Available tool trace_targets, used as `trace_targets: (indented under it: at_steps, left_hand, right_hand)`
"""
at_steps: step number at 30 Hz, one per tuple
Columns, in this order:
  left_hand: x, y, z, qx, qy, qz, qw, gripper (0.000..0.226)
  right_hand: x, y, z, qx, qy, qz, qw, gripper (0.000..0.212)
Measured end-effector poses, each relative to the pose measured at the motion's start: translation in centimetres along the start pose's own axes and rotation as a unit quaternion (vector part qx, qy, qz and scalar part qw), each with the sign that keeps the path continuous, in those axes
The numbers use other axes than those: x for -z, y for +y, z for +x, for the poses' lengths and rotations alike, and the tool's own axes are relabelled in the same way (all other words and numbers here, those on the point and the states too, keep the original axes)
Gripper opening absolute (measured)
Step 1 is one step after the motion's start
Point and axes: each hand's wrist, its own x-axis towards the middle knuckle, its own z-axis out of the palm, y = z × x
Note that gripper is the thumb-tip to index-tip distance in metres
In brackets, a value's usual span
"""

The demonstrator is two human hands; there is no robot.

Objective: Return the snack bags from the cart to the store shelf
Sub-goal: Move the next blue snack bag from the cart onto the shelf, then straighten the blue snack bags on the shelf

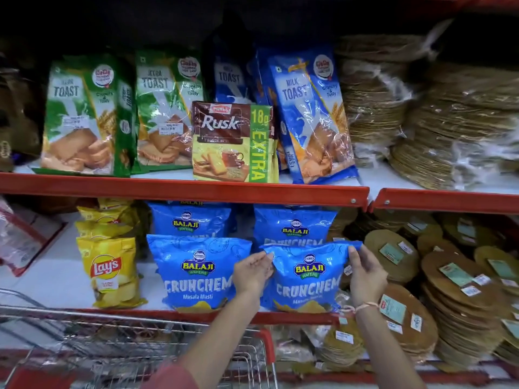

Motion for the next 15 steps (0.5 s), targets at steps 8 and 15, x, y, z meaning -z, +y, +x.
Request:
trace_targets:
  at_steps: [8,15]
  left_hand:
    - [10.8,2.7,-0.8,-0.177,-0.094,0.077,0.977,0.010]
    - [25.2,9.0,2.1,-0.282,0.036,0.153,0.947,0.013]
  right_hand:
    - [-6.3,-3.6,-9.7,0.181,-0.049,-0.092,0.978,0.056]
    - [-17.9,-5.4,-18.6,0.226,-0.238,-0.121,0.937,0.046]
